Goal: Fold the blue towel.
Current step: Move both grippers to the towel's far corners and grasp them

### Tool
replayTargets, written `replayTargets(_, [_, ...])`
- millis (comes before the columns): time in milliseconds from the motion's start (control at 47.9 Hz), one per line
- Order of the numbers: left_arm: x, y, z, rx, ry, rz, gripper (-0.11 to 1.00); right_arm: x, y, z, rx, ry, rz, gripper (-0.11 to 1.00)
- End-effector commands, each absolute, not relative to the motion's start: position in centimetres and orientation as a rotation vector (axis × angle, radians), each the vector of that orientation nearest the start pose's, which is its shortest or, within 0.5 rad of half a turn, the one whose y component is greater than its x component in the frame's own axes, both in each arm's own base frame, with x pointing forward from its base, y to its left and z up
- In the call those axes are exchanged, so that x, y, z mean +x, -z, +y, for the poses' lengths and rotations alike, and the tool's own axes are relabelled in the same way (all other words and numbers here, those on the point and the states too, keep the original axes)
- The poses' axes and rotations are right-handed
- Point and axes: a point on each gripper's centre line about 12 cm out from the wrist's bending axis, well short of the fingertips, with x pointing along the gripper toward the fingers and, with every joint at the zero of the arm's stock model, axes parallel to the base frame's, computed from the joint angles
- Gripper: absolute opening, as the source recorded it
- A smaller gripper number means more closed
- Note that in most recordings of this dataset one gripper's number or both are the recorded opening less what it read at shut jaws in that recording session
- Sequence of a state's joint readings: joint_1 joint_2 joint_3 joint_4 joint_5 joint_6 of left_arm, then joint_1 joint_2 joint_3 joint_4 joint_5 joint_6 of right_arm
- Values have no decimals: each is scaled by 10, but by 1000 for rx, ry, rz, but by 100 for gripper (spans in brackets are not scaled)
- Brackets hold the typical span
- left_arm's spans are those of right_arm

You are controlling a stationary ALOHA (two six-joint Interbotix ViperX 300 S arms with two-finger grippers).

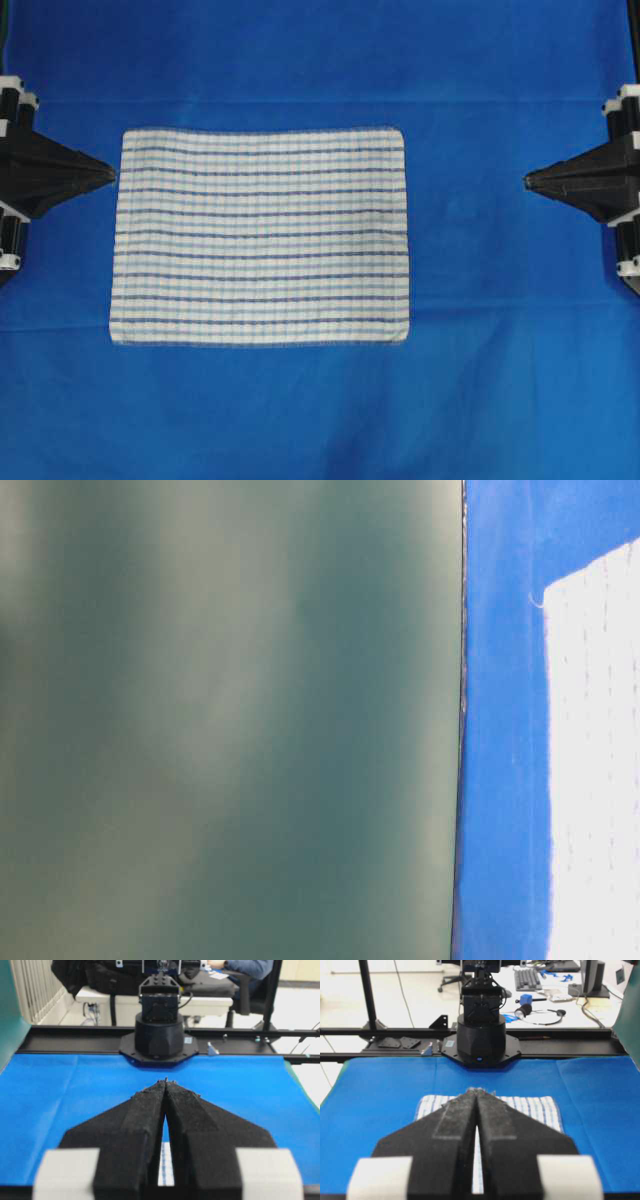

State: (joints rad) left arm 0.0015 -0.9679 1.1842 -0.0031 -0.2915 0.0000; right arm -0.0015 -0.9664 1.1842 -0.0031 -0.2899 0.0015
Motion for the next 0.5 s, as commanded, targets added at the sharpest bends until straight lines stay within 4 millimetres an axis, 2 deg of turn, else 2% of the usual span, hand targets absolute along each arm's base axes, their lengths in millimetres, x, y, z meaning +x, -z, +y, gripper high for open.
replayTargets(0, [200,-289,4,-33,-20,-45,-1,202,-299,-1,1,3,-84,0])
replayTargets(209, [200,-279,17,-34,-89,15,-1,218,-292,-10,14,45,7,0])
replayTargets(480, [196,-253,43,-61,-219,210,0,247,-267,-45,74,183,141,0])
